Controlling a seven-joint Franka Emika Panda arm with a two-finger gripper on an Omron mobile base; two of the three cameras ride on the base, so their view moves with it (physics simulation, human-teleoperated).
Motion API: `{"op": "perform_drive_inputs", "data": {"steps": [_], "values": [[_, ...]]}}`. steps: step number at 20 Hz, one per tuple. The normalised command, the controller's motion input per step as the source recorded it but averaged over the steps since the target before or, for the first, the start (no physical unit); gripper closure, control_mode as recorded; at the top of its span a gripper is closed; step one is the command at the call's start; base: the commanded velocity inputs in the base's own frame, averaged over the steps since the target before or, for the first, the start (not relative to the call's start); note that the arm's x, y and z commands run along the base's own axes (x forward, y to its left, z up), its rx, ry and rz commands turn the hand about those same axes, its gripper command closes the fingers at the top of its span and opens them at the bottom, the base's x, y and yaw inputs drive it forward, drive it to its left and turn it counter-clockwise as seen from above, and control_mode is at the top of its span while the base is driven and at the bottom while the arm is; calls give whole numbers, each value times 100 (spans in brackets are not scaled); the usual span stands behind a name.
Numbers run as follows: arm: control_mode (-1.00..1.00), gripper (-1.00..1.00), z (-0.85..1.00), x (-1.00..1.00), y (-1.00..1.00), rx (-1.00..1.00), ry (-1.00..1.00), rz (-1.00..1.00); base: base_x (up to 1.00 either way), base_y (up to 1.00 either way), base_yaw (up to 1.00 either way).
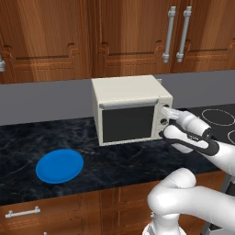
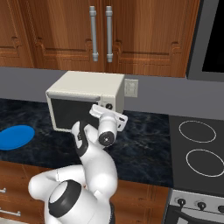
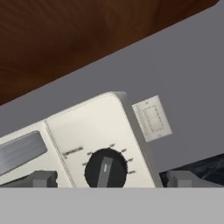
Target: Pull the toaster oven rack outwards. Pick up the baguette from the plate and place it on the toaster oven rack. Close the toaster oven door fully and set the temperature to the lowest setting.
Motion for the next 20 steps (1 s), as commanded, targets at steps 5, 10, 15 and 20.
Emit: {"op": "perform_drive_inputs", "data": {"steps": [5,10,15,20], "values": [[-100,-100,0,0,4,0,0,0,0,0,0],[-100,-100,0,0,16,0,0,0,0,0,0],[-100,-100,0,4,10,0,0,0,0,0,0],[-100,-100,0,9,0,0,0,0,0,0,0]]}}
